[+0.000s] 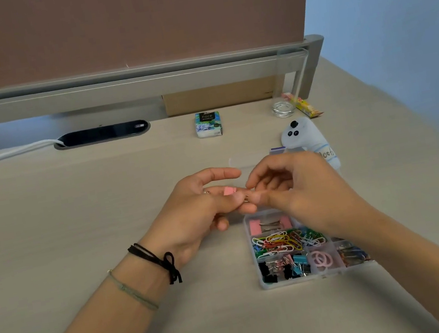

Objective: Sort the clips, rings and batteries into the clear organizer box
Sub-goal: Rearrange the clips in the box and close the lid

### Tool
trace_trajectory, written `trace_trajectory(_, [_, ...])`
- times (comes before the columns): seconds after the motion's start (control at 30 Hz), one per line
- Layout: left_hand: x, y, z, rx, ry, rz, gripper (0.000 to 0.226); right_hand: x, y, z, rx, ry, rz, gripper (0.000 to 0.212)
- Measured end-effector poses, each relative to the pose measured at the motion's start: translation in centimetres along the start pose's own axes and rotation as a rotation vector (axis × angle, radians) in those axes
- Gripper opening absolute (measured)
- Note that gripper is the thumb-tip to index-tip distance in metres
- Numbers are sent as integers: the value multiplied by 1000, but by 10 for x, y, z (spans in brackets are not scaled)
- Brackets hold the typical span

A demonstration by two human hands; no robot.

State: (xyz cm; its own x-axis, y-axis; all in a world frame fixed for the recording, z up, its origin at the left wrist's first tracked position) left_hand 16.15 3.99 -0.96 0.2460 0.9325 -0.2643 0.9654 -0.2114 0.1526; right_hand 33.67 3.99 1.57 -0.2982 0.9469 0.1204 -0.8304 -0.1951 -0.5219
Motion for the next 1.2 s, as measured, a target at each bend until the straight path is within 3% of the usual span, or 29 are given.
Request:
trace_trajectory(0.27, [-1,2,-3,-56,-16,19,39,-9,-5,-5,-3,14,141,59])
trace_trajectory(0.47, [0,17,-8,196,31,-8,24,-11,-17,-2,50,47,6,13])
trace_trajectory(0.53, [0,22,-6,278,16,-5,17,-10,-23,-4,67,95,-23,12])
trace_trajectory(0.63, [6,17,-5,445,-6,-122,21,-11,-26,-8,103,189,-13,24])
trace_trajectory(0.73, [9,6,-7,572,-62,-153,20,-12,-24,-11,48,231,-17,17])
trace_trajectory(0.87, [6,-3,-10,643,-129,-16,42,-12,-25,-14,33,267,-23,10])
trace_trajectory(0.97, [4,-6,-13,772,-52,64,58,-11,-21,-18,-39,263,-8,10])
trace_trajectory(1.07, [4,-7,-16,658,44,-11,74,-12,-16,-23,-129,246,-14,9])
trace_trajectory(1.2, [4,-6,-18,510,91,-66,65,-14,-13,-23,-220,231,10,10])
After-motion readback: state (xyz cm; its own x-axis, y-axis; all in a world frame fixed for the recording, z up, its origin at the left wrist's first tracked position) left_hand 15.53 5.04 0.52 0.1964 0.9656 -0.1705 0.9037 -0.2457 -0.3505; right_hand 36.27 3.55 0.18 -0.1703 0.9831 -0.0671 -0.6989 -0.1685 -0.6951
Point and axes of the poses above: each hand's wrist, its own x-axis towards the middle knuckle, its own y-axis out of the palm, z = x × y, the point moved 2 cm from there along x, towards the middle knuckle, and after that the axes turned 2 degrees about x, right-handed, at the moved point
